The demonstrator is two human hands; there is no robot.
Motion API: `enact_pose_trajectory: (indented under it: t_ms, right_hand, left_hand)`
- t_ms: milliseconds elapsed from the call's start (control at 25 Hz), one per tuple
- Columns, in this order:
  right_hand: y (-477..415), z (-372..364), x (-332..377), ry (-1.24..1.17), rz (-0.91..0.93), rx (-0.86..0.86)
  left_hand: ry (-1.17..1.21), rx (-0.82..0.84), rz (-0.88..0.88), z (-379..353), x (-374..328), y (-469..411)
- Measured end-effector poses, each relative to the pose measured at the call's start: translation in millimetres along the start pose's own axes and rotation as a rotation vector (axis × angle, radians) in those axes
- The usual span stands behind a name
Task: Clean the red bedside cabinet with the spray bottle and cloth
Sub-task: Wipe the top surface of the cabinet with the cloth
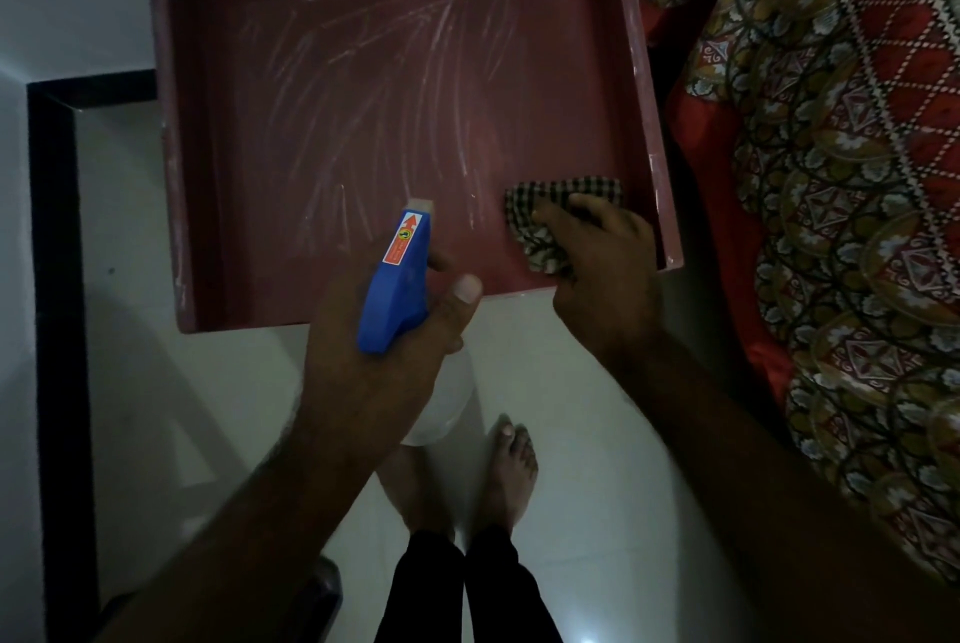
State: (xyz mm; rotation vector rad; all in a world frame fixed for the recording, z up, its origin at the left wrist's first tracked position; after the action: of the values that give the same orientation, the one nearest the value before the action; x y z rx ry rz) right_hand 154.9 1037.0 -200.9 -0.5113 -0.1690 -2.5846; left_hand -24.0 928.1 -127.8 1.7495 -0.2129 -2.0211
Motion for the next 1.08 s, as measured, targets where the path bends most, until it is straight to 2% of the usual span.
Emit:
enact_pose_trajectory:
  t_ms: [80, 160, 240, 320, 440, 520, 760, 880, 1080]
  right_hand:
    - [7, -9, -9, -0.042, -0.017, 0.192]
    - [11, -10, -13, -0.111, -0.006, 0.285]
    - [5, -5, -15, -0.193, 0.027, 0.211]
    - [-7, -3, -17, -0.147, 0.039, 0.129]
    - [-14, -15, -22, 0.012, -0.003, 0.191]
    - [-7, -27, -24, 0.010, 0.021, 0.224]
    - [-9, -34, -19, 0.003, -0.038, 0.109]
    - [-11, -30, -21, 0.006, -0.008, 0.093]
    - [-12, -32, -17, -0.012, -0.058, 0.090]
  left_hand:
    - [-0.011, -0.002, -0.007, 3, -1, 3]
    - [-0.005, -0.015, -0.025, 5, -5, 6]
    - [-0.002, -0.027, -0.039, 8, -9, 7]
    - [0.007, -0.028, -0.049, 10, -10, 6]
    - [-0.006, -0.029, -0.062, 12, -8, 3]
    - [-0.016, -0.030, -0.056, 13, -7, 2]
    - [-0.025, -0.036, -0.063, 16, -2, 0]
    - [-0.025, -0.016, -0.065, 19, 3, 2]
    - [-0.100, 0.110, 0.037, 19, 27, -5]
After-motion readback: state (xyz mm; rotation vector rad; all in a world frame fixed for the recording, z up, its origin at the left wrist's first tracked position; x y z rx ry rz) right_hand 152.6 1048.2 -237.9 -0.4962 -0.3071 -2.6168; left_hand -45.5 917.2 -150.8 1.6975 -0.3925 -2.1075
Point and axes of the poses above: each hand's wrist, its own y-axis away from the middle knuckle, its own z-axis out of the back of the hand, x = y × z, the point moved 5 cm from there along -y, towards the middle knuckle, and after that the axes turned 10 degrees about x, right-handed, at the moved point
